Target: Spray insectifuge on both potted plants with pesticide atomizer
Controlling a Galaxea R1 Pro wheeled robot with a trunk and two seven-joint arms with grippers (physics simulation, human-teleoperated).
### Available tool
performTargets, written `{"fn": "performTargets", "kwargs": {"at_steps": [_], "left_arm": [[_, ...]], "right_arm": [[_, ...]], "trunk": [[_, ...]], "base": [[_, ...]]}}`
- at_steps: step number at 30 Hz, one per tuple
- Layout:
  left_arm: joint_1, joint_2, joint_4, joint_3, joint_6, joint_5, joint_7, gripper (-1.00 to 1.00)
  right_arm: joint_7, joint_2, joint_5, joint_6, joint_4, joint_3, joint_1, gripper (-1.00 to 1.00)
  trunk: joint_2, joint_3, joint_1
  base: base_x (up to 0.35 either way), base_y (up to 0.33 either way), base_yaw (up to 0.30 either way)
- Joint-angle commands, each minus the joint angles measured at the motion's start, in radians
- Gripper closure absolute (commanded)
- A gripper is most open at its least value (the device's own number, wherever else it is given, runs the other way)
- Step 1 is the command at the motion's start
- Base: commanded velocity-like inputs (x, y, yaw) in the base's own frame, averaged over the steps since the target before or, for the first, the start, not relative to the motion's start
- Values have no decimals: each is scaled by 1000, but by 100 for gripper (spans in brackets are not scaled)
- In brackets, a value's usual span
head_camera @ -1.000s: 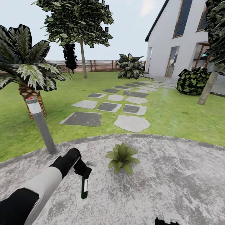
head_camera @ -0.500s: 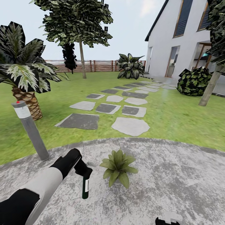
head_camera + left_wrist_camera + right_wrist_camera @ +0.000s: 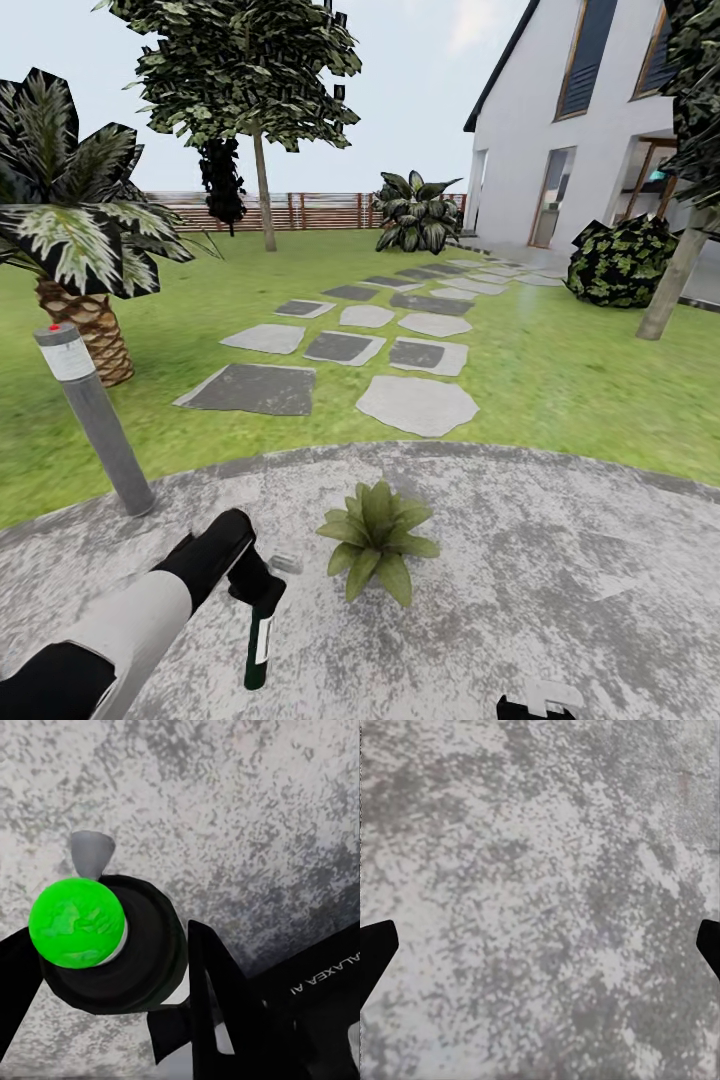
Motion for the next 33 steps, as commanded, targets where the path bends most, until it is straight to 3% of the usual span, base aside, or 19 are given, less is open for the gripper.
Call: {"fn": "performTargets", "kwargs": {"at_steps": [1, 2, 5, 15, 21, 22, 23, 33], "left_arm": [[4, 1, -2, -3, 1, -33, -10, 100], [8, 1, -2, -3, 1, -86, -11, 100], [10, -2, -2, -2, 0, -128, -11, 100], [11, -12, -2, -2, 3, -146, -10, 100], [17, -8, -2, 0, 1, -156, -8, 100], [61, -11, -19, 1, -2, -223, -6, 100], [59, -11, -20, 1, -2, -223, -6, 100], [56, -15, -20, 0, -2, -224, -7, 100]], "right_arm": [[-3, 2, 11, -3, 1, -8, -1, -100], [-2, 4, 11, -3, 2, -8, -1, -100], [-1, 6, 11, -4, 3, -8, 0, -100], [-2, 7, 11, -3, 3, -8, 0, -100], [-2, 7, 11, -3, 3, -8, 0, -100], [-4, 6, 8, -2, 1, -8, 0, -100], [-4, 6, 8, -2, 0, -9, 0, -100], [-4, 1, 5, -3, 0, -9, 0, -100]], "trunk": [[0, -1, 0], [0, -1, 0], [0, -1, 0], [0, -1, 0], [0, -1, 0], [0, -1, 0], [0, -1, 0], [-70, -44, 38]], "base": [[0, 0, 0], [6, 0, 0], [96, 0, 0], [282, 0, 0], [53, 0, 0], [0, 0, 0], [0, 0, 0], [0, 0, 0]]}}
